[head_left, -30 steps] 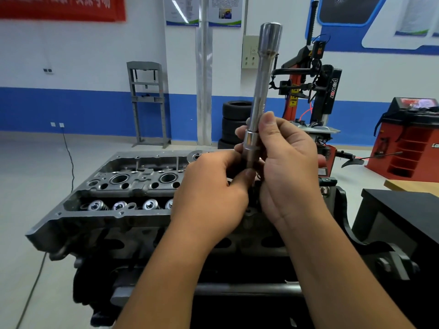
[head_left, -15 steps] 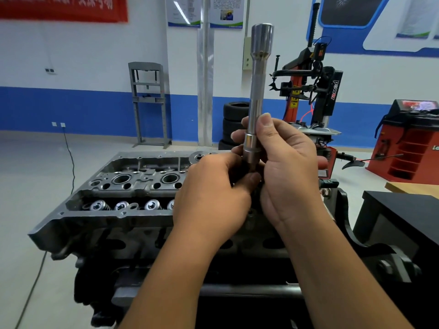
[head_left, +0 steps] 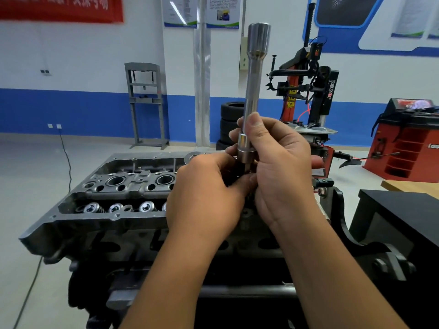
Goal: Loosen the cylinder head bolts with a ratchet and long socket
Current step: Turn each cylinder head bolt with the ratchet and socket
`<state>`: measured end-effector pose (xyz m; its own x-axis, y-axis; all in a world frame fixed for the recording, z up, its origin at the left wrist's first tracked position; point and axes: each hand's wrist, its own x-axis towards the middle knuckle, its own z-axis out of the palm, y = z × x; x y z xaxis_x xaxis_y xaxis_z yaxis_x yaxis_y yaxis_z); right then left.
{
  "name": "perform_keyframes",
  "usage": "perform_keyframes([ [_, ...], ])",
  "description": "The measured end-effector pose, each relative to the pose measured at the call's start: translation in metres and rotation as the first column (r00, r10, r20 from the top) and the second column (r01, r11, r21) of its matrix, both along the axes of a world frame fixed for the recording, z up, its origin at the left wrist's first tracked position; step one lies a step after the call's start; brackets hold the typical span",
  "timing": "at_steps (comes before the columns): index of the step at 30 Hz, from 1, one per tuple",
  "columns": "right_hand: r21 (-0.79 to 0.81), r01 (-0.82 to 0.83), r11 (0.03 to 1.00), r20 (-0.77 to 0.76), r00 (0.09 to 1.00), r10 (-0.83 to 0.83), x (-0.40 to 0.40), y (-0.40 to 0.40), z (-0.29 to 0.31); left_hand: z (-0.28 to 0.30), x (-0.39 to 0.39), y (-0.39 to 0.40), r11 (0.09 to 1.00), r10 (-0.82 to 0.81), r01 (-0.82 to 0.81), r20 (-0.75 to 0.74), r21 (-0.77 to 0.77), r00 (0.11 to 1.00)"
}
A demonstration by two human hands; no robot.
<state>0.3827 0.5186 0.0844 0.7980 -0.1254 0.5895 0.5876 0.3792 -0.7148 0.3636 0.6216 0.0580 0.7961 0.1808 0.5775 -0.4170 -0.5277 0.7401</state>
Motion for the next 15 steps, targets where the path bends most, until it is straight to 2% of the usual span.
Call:
perform_keyframes([
  [5, -0.026, 0.118, 0.993, 0.057, 0.992, -0.116, 0.0003, 0.0005, -0.0033, 0.0007, -0.0008, 0.0008, 0.998, -0.046, 0.046, -0.004, 0.042, 0.999],
  [9, -0.020, 0.083, 0.996, 0.056, 0.995, -0.082, 0.0007, 0.0002, -0.0024, 0.0051, -0.0032, 0.0029, 0.987, -0.159, 0.160, -0.043, 0.026, 0.986],
  [15, 0.015, -0.053, 0.999, -0.016, 0.998, 0.053, -0.0001, 0.0012, 0.0001, 0.0008, -0.0008, -0.0004, 1.000, -0.013, 0.013, 0.008, -0.006, 1.000],
])
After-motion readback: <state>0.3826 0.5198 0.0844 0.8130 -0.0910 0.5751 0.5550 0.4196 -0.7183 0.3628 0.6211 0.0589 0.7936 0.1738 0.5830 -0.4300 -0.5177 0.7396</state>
